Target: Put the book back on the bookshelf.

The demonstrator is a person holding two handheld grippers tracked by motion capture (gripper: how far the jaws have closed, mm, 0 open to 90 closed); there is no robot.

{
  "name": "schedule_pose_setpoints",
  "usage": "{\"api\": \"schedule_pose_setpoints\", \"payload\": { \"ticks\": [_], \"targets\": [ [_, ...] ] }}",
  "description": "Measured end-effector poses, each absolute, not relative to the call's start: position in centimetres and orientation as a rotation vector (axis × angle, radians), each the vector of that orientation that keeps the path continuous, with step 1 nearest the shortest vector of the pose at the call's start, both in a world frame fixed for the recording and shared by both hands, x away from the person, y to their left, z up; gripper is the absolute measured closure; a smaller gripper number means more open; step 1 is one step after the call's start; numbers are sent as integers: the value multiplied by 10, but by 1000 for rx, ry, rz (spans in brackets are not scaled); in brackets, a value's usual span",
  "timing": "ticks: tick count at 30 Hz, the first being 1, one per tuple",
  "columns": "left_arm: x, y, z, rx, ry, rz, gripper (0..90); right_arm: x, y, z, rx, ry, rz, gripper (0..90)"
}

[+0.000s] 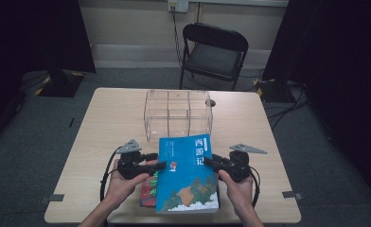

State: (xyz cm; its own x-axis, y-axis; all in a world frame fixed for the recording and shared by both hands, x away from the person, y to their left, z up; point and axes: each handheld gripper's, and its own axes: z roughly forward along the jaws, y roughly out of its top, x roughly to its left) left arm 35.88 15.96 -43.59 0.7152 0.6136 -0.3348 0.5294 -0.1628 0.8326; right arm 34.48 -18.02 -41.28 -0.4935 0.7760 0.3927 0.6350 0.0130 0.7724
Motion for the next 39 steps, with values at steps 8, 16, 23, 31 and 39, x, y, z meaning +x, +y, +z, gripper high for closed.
{"api": "schedule_pose_setpoints", "payload": {
  "ticks": [8,16,23,31,39],
  "targets": [
    [359,160,-436,1823,904,73,418,340,-186,-418,1523,2171,1506,606],
    [358,161,-437,1817,889,71,401,326,-184,-410,1525,2177,1483,596],
    [357,159,-438,1821,878,68,395,329,-186,-414,1550,2179,1485,607],
    [358,159,-438,1822,879,69,392,351,-184,-419,1556,2126,1519,612],
    [357,159,-438,1818,881,70,393,358,-180,-426,1572,2087,1538,550]
  ]
}}
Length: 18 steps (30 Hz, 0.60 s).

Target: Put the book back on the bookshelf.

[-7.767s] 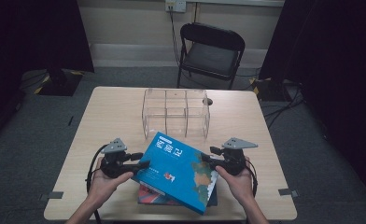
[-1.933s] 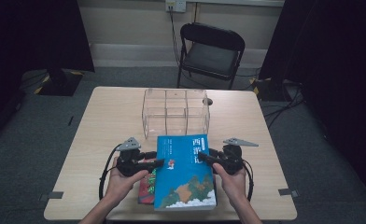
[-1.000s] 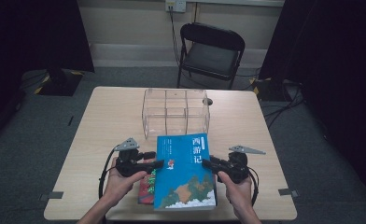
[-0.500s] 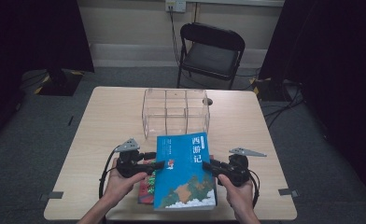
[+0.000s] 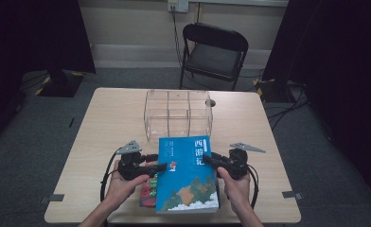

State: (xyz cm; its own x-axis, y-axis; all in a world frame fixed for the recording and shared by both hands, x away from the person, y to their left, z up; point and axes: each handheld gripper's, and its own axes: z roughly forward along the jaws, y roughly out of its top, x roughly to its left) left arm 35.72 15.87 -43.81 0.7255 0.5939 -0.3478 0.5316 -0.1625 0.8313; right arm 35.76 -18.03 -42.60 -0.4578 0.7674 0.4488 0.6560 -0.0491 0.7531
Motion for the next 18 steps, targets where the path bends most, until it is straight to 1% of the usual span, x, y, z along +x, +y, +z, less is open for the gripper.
{"api": "schedule_pose_setpoints", "payload": {
  "ticks": [2,5,18],
  "targets": [
    [357,159,-438,1821,881,67,392,357,-180,-425,1577,2090,1529,556],
    [358,159,-438,1820,881,65,392,354,-183,-421,1600,2074,1560,595],
    [358,160,-439,1816,885,59,391,341,-187,-414,1612,2109,1643,604]
  ]
}}
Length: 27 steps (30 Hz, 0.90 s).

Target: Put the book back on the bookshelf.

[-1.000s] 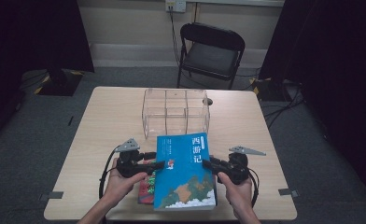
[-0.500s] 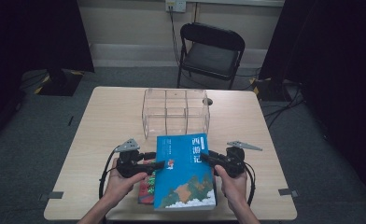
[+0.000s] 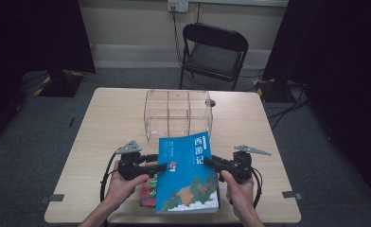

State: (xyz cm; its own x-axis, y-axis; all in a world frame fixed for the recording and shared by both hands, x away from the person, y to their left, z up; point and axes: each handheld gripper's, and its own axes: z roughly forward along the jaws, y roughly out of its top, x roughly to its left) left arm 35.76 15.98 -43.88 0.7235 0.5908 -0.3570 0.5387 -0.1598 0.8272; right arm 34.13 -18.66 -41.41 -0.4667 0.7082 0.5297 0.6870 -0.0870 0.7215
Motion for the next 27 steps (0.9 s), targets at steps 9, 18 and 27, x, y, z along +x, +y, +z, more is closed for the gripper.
{"api": "schedule_pose_setpoints", "payload": {
  "ticks": [9,18,27],
  "targets": [
    [359,158,-441,1807,900,21,338,344,-184,-422,1684,2189,1688,598],
    [362,157,-440,1815,927,-3,309,377,-167,-428,1671,2243,1732,560],
    [368,150,-442,1831,959,-11,197,400,-146,-423,1526,2453,1668,511]
  ]
}}
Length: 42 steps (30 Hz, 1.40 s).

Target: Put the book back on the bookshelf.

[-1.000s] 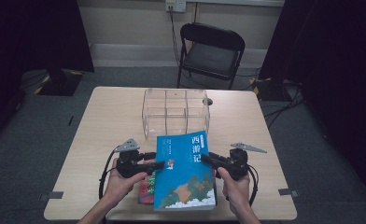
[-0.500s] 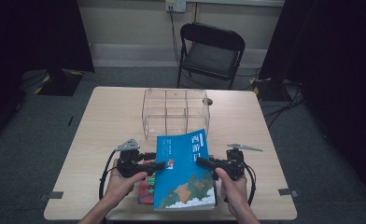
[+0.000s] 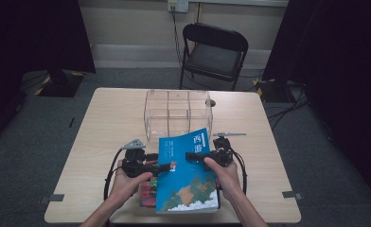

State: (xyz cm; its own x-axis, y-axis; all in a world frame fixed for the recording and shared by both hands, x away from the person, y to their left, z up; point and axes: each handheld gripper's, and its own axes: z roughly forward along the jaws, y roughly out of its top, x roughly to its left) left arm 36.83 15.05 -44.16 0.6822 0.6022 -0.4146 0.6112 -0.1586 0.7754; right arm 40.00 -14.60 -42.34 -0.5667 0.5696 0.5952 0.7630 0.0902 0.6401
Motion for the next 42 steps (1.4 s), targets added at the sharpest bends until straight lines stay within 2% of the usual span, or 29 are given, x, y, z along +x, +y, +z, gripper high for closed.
{"api": "schedule_pose_setpoints", "payload": {
  "ticks": [3,4,6,10,19,33,36,42],
  "targets": [
    [370,150,-443,1826,958,-22,187,403,-146,-424,-1300,-2205,-1466,584],
    [370,150,-443,1826,958,-22,184,403,-146,-424,-1300,-2205,-1466,584],
    [371,151,-444,1816,962,-35,180,403,-150,-425,-1279,-2159,-1504,669],
    [372,152,-445,1808,968,-62,176,400,-149,-422,-1240,-2208,-1548,707],
    [377,153,-446,1792,994,-144,143,393,-147,-415,-1219,-2240,-1605,729],
    [373,145,-437,1787,898,-203,127,374,-143,-397,-1123,-2258,-1766,743],
    [369,138,-435,1800,873,-227,97,370,-141,-392,-1111,-2257,-1780,745],
    [364,136,-430,1796,806,-227,130,364,-139,-383,-1075,-2262,-1814,750]
  ]
}}
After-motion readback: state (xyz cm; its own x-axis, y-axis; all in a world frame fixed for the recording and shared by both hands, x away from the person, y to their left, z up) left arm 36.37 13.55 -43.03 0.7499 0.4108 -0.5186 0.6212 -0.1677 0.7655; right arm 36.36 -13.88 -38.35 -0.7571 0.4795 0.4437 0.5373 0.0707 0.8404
